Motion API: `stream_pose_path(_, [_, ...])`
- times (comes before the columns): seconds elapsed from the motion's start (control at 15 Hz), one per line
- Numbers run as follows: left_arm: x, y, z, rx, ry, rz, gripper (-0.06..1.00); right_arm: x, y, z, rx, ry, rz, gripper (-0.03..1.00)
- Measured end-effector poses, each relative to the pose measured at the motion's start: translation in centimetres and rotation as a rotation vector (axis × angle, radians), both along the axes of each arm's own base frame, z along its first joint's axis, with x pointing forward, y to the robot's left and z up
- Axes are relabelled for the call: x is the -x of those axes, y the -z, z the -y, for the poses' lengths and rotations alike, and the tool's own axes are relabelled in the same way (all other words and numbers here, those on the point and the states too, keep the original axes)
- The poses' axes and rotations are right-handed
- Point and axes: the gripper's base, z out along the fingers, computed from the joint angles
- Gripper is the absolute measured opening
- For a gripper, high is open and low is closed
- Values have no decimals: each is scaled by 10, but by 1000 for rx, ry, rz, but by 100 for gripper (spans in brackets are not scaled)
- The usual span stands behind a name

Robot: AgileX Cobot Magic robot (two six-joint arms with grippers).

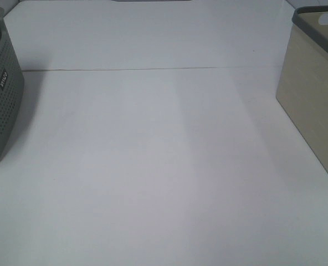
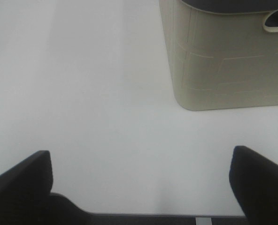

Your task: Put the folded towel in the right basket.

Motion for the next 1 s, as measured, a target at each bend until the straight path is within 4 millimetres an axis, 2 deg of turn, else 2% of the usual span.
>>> stream_pose_path(1.0, [0, 0, 0, 1, 1, 0, 99, 2, 0, 0, -4, -3, 12, 98])
